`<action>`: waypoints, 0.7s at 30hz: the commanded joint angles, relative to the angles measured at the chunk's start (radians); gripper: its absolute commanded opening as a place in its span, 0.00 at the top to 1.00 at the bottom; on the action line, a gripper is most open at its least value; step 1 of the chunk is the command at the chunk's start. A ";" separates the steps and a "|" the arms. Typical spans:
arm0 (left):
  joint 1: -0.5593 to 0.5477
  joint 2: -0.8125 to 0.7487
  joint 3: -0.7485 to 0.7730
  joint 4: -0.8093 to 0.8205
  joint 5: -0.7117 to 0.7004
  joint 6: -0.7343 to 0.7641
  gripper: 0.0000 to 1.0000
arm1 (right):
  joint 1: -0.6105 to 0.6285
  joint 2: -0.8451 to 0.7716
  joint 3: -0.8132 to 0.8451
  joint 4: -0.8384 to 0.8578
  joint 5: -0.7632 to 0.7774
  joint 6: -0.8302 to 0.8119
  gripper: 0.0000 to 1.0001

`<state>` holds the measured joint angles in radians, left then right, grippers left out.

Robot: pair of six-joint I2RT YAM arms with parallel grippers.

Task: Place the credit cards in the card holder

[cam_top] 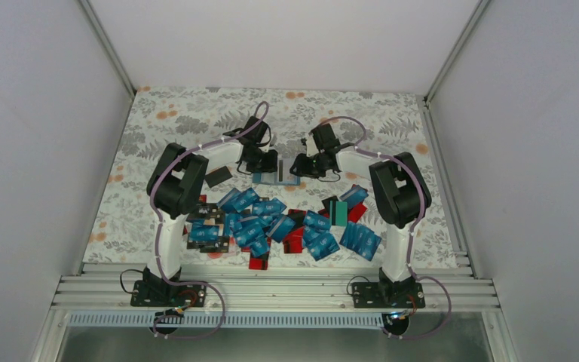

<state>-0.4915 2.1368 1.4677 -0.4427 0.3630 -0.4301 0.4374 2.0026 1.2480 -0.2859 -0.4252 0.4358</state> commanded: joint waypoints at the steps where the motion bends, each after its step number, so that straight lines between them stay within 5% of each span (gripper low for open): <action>1: -0.011 0.046 0.003 -0.031 -0.019 0.002 0.98 | 0.013 -0.025 0.029 -0.036 0.045 -0.019 0.69; 21: -0.013 0.049 0.011 -0.037 -0.021 0.004 0.98 | 0.046 -0.021 0.056 -0.036 0.032 -0.039 0.73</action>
<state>-0.4923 2.1384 1.4708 -0.4450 0.3622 -0.4297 0.4599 2.0026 1.2667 -0.3099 -0.3958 0.4156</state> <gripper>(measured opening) 0.025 0.276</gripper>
